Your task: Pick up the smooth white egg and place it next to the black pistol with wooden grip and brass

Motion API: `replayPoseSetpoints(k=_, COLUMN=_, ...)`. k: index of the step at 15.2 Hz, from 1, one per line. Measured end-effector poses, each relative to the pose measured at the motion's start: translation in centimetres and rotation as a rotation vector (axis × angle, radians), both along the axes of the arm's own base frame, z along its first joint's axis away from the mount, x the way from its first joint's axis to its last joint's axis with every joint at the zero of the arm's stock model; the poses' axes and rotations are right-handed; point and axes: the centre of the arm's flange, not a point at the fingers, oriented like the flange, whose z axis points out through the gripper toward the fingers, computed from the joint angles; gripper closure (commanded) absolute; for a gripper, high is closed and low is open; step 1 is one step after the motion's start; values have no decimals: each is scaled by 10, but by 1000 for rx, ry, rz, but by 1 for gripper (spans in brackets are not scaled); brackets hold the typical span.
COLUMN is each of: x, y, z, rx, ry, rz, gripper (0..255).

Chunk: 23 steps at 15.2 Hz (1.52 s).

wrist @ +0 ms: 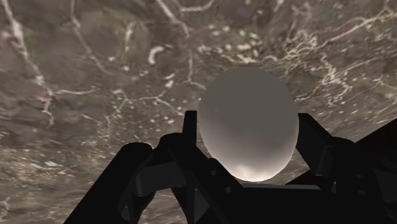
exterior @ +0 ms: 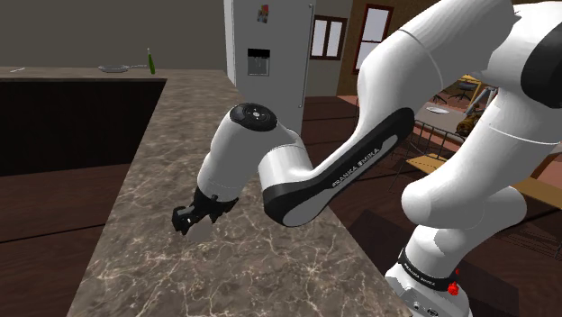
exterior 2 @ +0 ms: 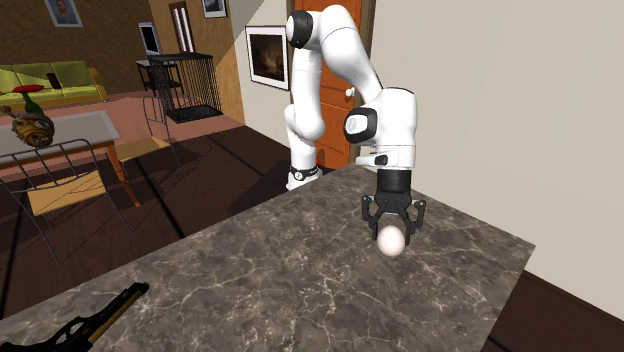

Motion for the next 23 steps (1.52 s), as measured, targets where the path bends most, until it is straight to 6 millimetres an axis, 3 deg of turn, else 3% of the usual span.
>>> replayPoseSetpoints(k=7, x=0, y=-1, z=24, rx=-3, ry=-1, rz=1, gripper=255)
replayPoseSetpoints(k=23, x=-2, y=0, z=109, rx=0, ry=0, rz=1, gripper=255)
